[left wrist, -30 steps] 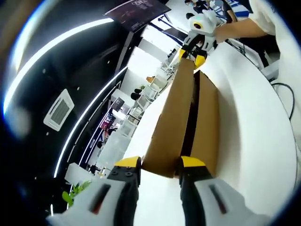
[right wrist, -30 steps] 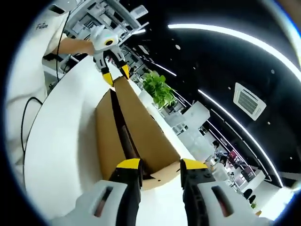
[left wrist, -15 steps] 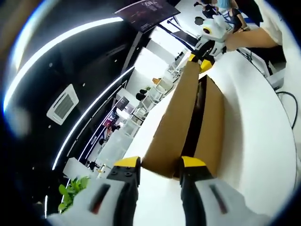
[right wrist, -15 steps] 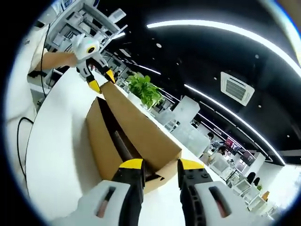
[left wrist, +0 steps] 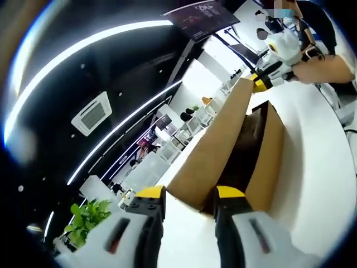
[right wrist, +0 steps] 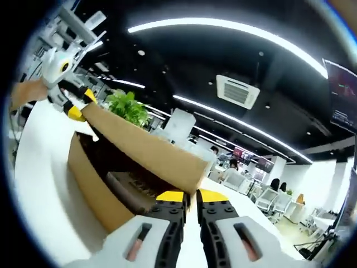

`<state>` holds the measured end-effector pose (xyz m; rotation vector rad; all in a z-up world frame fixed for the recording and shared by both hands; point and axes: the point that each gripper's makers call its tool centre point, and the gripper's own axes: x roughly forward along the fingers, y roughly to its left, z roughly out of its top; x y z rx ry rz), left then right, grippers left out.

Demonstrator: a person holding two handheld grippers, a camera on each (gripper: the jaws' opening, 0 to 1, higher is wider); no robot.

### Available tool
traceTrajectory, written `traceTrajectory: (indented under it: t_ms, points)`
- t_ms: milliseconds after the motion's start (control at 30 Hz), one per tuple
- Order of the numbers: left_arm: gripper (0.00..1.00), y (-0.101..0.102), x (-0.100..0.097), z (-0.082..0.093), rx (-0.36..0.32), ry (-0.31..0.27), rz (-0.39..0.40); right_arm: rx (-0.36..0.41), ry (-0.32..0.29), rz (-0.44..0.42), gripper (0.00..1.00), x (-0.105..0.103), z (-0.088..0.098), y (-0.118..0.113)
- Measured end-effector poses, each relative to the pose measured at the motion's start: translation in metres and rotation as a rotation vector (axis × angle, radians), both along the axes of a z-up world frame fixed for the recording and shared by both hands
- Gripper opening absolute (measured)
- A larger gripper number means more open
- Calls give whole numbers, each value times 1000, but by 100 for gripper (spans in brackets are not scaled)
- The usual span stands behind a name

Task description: Operate the shoe box by opening the lid, removing the specified soft item, and placing it in the target area until the item is outside and the box remains undamaged.

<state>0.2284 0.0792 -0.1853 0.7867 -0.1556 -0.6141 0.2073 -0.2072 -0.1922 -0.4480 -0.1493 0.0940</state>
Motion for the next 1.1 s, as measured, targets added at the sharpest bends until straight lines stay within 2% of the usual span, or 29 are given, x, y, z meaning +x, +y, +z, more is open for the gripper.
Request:
traceTrajectory:
  t_ms: [133,200,300,333,433,533,733,800,933,1100]
  points:
    - [34,-2,7,10,8,-17,1,-3,-46,-18,4,5,6,-1]
    - [34,-3,11,17,17,-13,0,40,-60,-20,4,11,11,-1]
    - [34,-2,13,20,1,1,-9,62,-87,-35,4,13,20,-1]
    - [34,-1,15,22,-15,4,-9,102,-81,-38,3,14,21,-1]
    - [34,-2,18,25,-40,7,-22,140,-78,-45,2,17,26,-2]
    - [34,-5,23,25,7,-12,-38,155,-66,-55,2,20,29,-3]
    - [33,-4,27,34,-40,-1,-22,147,-71,-92,1,25,35,-3]
    - [33,-3,26,35,-68,-1,-18,169,-70,-91,1,27,37,-4]
    - [31,5,21,40,-154,11,-8,162,-69,-90,1,30,41,-3]
    - [30,13,19,38,-161,35,13,147,-62,-89,1,35,45,-4]
